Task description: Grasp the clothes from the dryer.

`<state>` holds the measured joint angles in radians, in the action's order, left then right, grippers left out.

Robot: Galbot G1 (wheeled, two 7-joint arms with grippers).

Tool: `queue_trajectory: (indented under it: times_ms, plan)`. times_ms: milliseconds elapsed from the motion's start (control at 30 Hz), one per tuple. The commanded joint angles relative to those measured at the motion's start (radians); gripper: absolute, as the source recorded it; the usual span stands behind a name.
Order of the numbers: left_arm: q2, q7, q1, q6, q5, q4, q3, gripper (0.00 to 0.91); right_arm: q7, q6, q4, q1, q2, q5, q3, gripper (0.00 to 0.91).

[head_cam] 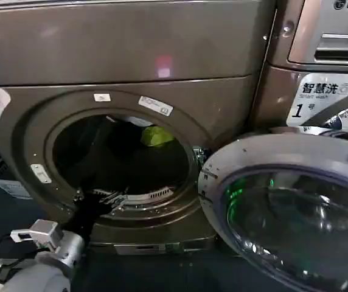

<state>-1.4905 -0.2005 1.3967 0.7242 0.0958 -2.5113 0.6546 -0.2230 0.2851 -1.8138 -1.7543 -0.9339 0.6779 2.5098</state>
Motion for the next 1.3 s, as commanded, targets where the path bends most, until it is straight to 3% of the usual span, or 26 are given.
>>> queue_trajectory:
  times_ms: [33,1300]
  plan:
    - [0.002,0.000,0.004,0.001,0.000,-0.006,0.000,0.907,0.000,-0.001,-0.001,0.000,-0.002,0.001,0.000,0.907]
    - [0.006,-0.004,-0.032,-0.020,0.008,0.046,0.010,0.907,-0.006,-0.011,-0.028,-0.004,-0.025,-0.026,0.002,0.907]
